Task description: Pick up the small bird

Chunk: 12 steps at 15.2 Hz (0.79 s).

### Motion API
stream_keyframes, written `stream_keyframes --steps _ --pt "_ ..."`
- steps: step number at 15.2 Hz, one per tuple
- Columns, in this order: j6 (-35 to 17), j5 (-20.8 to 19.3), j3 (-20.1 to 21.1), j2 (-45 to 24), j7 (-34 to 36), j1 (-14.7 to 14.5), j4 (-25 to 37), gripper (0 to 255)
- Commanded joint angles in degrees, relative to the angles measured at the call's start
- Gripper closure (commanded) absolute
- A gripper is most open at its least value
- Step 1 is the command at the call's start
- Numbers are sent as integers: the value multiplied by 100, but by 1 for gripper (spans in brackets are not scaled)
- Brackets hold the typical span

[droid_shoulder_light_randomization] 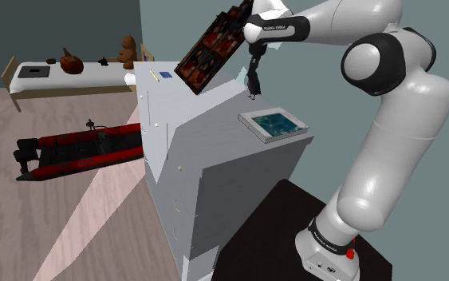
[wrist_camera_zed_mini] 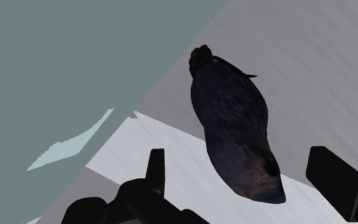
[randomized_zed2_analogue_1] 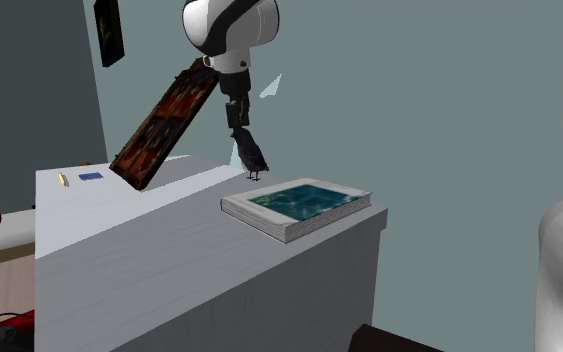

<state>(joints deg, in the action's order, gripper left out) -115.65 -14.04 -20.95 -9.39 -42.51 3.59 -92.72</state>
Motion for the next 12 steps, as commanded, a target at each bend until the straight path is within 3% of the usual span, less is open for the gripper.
stream_keyframes --steps 1,4,5,12 --pt "-152 -14 1 -17 44 -2 -138 0" --pt "-267 -28 0 -22 76 -2 -252 0" --pt "-256 -24 -1 -26 69 0 -236 255" --pt "-259 -24 -1 -27 69 0 -238 255"
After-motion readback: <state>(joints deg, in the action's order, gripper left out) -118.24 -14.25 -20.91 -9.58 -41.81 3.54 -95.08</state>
